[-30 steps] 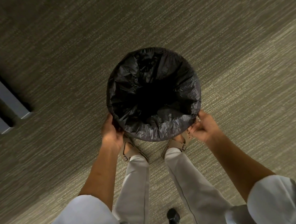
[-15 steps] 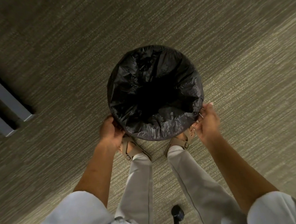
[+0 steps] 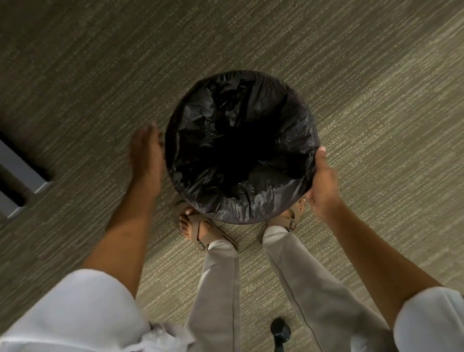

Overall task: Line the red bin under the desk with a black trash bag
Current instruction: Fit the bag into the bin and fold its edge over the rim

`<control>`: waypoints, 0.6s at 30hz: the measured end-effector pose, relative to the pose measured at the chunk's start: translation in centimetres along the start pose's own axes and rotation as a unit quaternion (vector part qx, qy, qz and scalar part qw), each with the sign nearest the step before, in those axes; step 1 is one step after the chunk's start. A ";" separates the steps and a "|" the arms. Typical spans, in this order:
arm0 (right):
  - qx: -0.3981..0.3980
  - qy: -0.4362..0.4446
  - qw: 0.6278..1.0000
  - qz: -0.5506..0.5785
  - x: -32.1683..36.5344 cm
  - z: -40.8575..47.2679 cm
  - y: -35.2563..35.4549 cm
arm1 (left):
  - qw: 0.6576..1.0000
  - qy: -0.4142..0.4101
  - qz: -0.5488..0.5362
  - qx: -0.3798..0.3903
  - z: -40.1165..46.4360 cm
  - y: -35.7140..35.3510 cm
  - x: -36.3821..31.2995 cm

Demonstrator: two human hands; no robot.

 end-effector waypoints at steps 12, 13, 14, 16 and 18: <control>-0.040 0.063 0.957 -0.279 5.3 2.3 2.6 | 0.983 -0.001 0.115 0.140 2.8 -5.6 -3.9; -0.033 0.081 0.954 -0.286 6.3 2.7 2.3 | 0.986 0.003 0.107 0.130 2.8 -5.4 -3.6; -0.016 0.100 0.950 -0.294 7.2 3.0 1.8 | 0.988 0.011 0.096 0.119 2.9 -5.3 -3.4; 0.028 0.140 0.938 -0.317 8.9 3.7 0.4 | 0.990 0.030 0.075 0.115 2.9 -5.3 -3.1; 0.062 0.172 0.922 -0.341 9.9 4.2 -0.7 | 0.990 0.036 0.067 0.123 2.8 -5.3 -3.1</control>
Point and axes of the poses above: each hand's wrist, its own z-axis towards the middle knuckle, its own y-axis out of the back of the hand, x = y × z, the point moved 7 cm from there along z, towards the middle knuckle, and after that the axes turned 9 degrees about -z, right-handed, at the moved point
